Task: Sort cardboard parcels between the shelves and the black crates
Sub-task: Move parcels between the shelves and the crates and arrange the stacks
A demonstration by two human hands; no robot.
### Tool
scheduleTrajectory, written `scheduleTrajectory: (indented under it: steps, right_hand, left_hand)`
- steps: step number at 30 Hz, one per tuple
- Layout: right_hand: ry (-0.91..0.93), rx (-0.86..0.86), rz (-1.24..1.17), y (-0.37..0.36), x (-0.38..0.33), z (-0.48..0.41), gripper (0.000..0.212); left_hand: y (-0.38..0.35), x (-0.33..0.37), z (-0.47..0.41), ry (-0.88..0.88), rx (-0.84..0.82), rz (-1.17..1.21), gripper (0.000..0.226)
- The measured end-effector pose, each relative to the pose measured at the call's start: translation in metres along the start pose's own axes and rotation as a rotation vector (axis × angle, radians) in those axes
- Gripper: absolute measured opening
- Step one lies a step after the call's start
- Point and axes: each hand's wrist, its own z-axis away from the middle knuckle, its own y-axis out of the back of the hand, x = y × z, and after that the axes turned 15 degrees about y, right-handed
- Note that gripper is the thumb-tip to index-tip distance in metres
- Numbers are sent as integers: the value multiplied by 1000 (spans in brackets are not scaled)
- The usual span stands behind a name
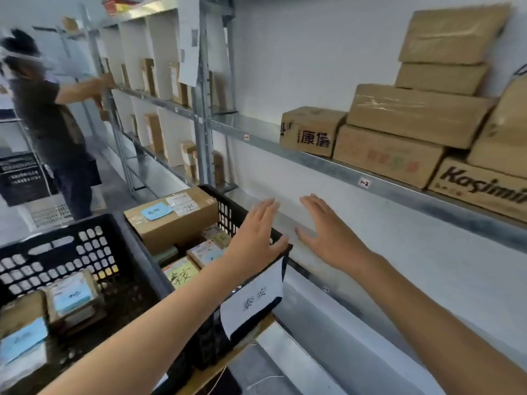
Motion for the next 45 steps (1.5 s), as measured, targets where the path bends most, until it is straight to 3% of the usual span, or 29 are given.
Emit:
scheduleTrajectory:
  steps: [13, 19, 25, 28, 34, 38, 42, 45]
  right_hand:
    - [-259, 306, 310, 183, 22, 141, 60]
    - [-386, 508, 446, 253, 31, 206, 51]
    - [-621, 635, 592, 315, 59, 280, 53]
    - [-702, 632, 593, 339, 74, 301, 64]
    - [-854, 612, 362, 359, 103, 313, 84]
    - [-883, 750, 102, 365, 125, 314, 81]
    - [-850, 907, -77, 347, 141, 317, 71]
    - [-796, 1033, -109, 345, 142, 324, 64]
  left_hand:
    - [-29, 212, -7, -474, -35, 152, 66]
    - [-49, 308, 5, -567, -227, 290, 66]
    - [-74, 383, 12, -527, -364, 404, 68]
    - [-83, 418, 5, -455, -450, 447, 76]
    - [-107, 468, -11, -179, -544, 538, 91]
    - [-124, 480, -23, -74, -627, 679, 97]
    - [-138, 478, -21, -72, -606, 806, 103]
    - [-138, 477, -15, -172, -538, 844, 97]
